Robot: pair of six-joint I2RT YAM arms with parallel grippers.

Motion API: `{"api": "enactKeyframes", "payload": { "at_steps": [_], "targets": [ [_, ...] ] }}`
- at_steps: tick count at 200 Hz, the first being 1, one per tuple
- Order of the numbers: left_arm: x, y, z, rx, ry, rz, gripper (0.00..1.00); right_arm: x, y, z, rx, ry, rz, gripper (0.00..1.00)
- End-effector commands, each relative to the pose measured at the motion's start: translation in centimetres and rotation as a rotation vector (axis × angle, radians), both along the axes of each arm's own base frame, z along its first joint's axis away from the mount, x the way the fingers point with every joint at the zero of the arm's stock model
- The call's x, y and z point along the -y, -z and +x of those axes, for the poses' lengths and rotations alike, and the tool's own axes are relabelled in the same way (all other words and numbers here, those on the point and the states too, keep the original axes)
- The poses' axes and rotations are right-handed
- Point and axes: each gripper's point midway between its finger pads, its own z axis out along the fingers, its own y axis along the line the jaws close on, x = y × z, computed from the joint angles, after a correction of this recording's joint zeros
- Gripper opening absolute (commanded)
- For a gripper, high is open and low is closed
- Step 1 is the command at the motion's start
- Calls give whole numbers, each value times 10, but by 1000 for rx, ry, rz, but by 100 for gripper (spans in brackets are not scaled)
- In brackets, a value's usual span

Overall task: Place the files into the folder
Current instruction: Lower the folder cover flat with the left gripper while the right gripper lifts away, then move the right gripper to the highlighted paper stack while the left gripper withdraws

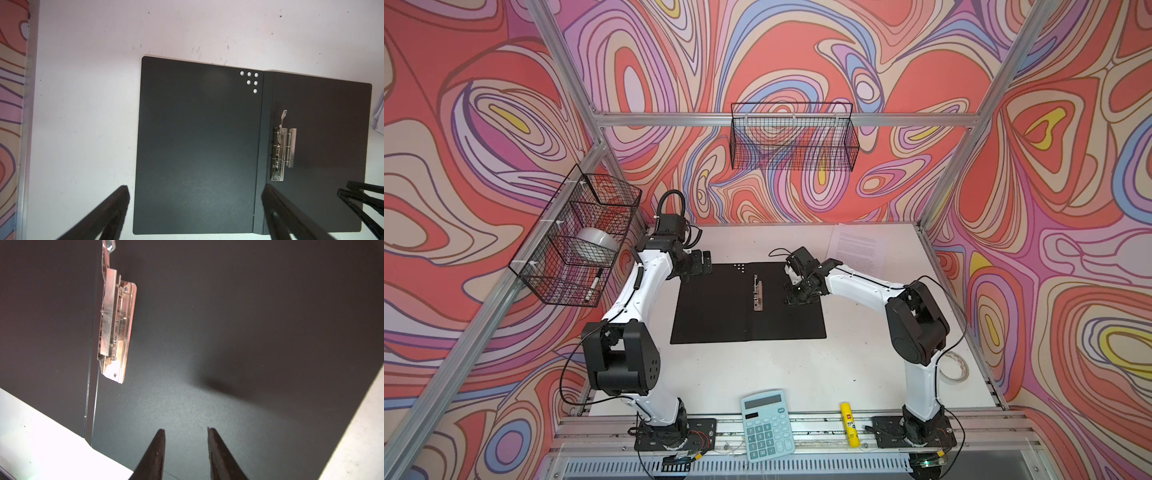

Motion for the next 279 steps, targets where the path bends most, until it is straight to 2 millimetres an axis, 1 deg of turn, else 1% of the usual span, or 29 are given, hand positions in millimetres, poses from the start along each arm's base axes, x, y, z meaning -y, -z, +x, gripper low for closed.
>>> {"api": "enactKeyframes", "payload": {
  "at_steps": [1, 18, 33, 50, 63, 77, 86, 91, 98, 102, 103, 104, 105, 110, 121, 126, 127, 133, 134, 142, 160, 174, 206, 226, 239, 262, 279],
  "targets": [
    [4, -14, -5, 21, 10, -33, 98, -2, -14, 7, 29, 6, 22, 37],
    [15, -23, -7, 49, 33, -94, 97, -1, -13, 6, 30, 7, 20, 37],
    [26, -38, -11, 87, 81, -140, 93, 2, -15, 6, 40, 14, 8, 38],
    [42, -66, -16, 173, 173, -124, 93, 10, -25, 10, 71, 34, -7, 41],
    [58, -88, -23, 243, 273, -84, 93, 21, -40, 16, 108, 62, -8, 43],
    [79, -109, -34, 300, 405, -29, 95, 40, -59, 25, 148, 109, -7, 47],
    [94, -119, -43, 317, 492, 12, 96, 59, -70, 32, 173, 155, -4, 49],
    [100, -123, -47, 320, 529, 34, 96, 66, -74, 34, 180, 174, -1, 50],
    [108, -125, -52, 318, 571, 65, 97, 85, -82, 39, 196, 217, 0, 50],
    [111, -126, -55, 315, 586, 79, 97, 94, -79, 41, 190, 236, -6, 51],
    [113, -126, -55, 315, 591, 81, 97, 96, -84, 41, 200, 242, -1, 51],
    [113, -126, -56, 314, 594, 83, 97, 96, -84, 41, 200, 242, -1, 51],
    [114, -126, -57, 314, 597, 86, 97, 101, -88, 42, 209, 252, 3, 52],
    [118, -128, -60, 316, 612, 91, 97, 112, -92, 43, 215, 280, 4, 52],
    [126, -128, -66, 317, 636, 77, 99, 138, -94, 46, 219, 335, -8, 54],
    [129, -127, -69, 318, 645, 64, 99, 145, -94, 46, 216, 349, -9, 55],
    [130, -127, -70, 317, 647, 61, 99, 149, -93, 47, 213, 358, -8, 55],
    [133, -125, -73, 316, 657, 45, 99, 159, -92, 47, 204, 376, -11, 55],
    [133, -126, -73, 318, 659, 43, 99, 163, -92, 47, 201, 387, -12, 55],
    [136, -122, -78, 310, 669, 24, 99, 179, -89, 47, 196, 420, -23, 55],
    [138, -111, -85, 275, 688, 2, 100, 207, -80, 45, 170, 491, -28, 56],
    [139, -102, -89, 250, 702, -2, 100, 224, -72, 42, 154, 532, -35, 57],
    [139, -86, -90, 211, 709, -8, 100, 254, -60, 37, 133, 625, -1, 58],
    [141, -73, -88, 181, 724, -6, 100, 269, -48, 35, 101, 642, -22, 58],
    [141, -65, -85, 154, 728, 3, 100, 279, -44, 34, 97, 645, -41, 58],
    [138, -61, -76, 135, 724, 36, 100, 297, -39, 32, 90, 659, -60, 58],
    [138, -61, -72, 134, 723, 49, 100, 302, -39, 31, 84, 667, -56, 58]
  ]
}}
